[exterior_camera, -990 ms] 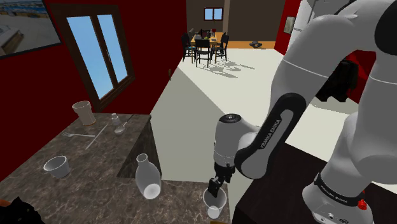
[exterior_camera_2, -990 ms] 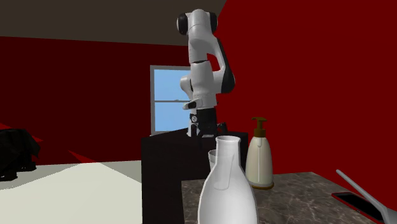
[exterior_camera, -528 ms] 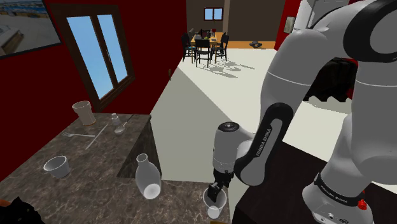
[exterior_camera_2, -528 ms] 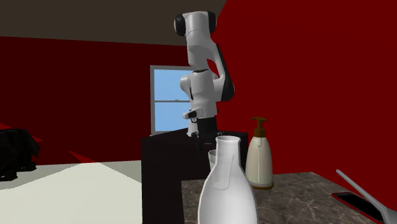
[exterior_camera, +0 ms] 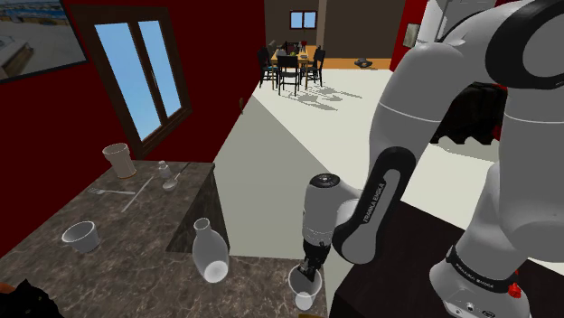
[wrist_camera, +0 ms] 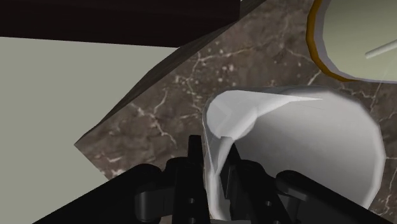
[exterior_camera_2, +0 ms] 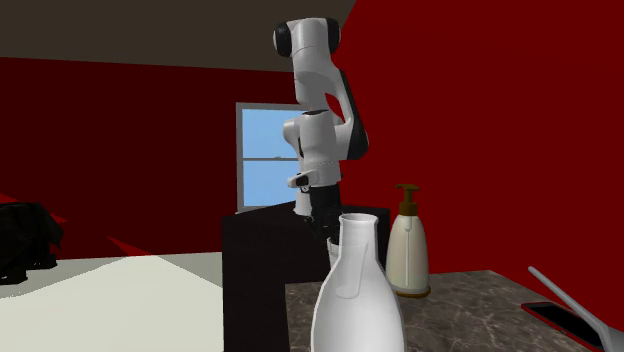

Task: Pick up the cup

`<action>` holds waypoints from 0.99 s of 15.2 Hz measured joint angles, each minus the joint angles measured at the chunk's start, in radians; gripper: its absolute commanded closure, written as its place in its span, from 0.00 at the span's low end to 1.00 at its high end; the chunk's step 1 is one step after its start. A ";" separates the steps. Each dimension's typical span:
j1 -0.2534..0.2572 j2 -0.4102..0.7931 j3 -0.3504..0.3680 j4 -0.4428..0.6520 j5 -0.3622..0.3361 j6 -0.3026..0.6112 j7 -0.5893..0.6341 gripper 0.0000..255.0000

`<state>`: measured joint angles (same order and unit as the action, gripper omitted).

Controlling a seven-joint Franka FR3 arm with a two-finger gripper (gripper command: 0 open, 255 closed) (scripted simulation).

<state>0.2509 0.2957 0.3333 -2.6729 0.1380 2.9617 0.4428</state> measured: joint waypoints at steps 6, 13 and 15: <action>-0.025 -0.054 0.029 -0.010 0.024 -0.045 -0.016 1.00; -0.057 -0.185 0.078 -0.025 0.095 -0.158 -0.054 1.00; -0.059 -0.220 0.086 -0.027 0.112 -0.190 -0.061 1.00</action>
<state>0.1916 0.0758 0.4190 -2.6996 0.2504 2.7718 0.3820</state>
